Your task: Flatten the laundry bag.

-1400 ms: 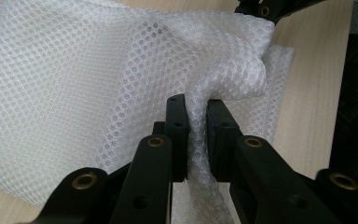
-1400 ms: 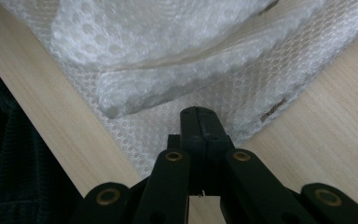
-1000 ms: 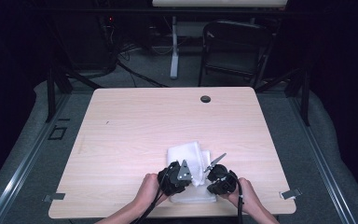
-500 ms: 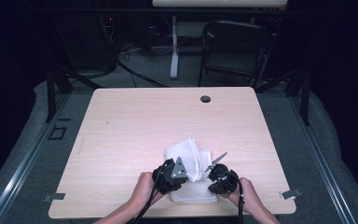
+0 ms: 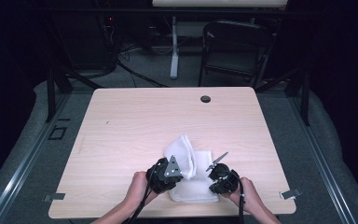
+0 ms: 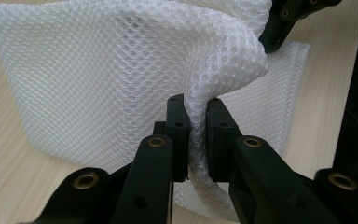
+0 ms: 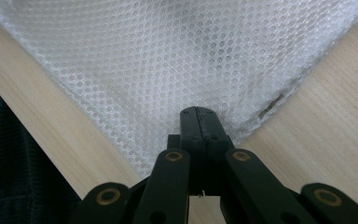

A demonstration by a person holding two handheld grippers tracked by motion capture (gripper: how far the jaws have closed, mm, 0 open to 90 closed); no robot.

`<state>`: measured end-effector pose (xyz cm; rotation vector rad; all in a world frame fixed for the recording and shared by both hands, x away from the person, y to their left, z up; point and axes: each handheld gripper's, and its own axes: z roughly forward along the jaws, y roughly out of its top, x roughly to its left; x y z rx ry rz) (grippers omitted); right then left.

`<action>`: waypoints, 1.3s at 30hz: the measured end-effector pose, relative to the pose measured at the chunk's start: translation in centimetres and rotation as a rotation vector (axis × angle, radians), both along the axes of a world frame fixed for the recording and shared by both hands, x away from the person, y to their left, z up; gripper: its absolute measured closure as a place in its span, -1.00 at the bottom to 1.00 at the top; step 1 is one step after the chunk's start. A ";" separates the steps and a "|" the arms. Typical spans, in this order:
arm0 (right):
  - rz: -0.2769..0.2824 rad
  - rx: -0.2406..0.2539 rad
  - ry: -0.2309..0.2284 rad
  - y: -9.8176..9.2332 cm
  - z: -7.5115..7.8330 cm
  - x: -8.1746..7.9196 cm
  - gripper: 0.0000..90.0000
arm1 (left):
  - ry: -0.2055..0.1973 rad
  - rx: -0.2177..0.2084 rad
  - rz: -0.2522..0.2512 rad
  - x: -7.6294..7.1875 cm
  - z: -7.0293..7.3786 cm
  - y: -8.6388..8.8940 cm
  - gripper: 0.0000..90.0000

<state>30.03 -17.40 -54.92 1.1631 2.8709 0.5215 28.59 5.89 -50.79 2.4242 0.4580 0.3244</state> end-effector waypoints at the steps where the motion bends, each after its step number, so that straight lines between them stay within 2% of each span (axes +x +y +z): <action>1: -0.007 0.003 -0.002 0.0 0.0 0.0 1.00 | -0.006 -0.003 0.008 0.0 0.0 0.1 0.82; 11: -0.022 0.004 0.003 -0.3 0.0 0.0 1.00 | -0.006 -0.011 0.022 0.1 0.1 0.7 0.83; 24: -0.039 -0.021 0.012 -1.0 0.1 0.2 1.00 | -0.015 -0.012 0.033 0.3 0.0 0.9 0.82; 27: -0.047 -0.006 0.009 -1.1 0.0 0.2 1.00 | -0.015 -0.006 0.030 0.3 -0.1 1.0 0.82; 29: -0.044 -0.019 0.010 -1.2 0.1 0.2 1.00 | -0.014 -0.005 0.032 0.3 -0.2 1.1 0.82; 30: -0.058 0.000 0.009 -1.2 0.0 0.2 1.00 | -0.014 -0.002 0.031 0.3 -0.2 1.1 0.82; 39: -0.067 -0.010 0.008 -1.4 0.0 0.3 1.00 | -0.005 0.002 0.041 0.3 -0.3 1.6 0.82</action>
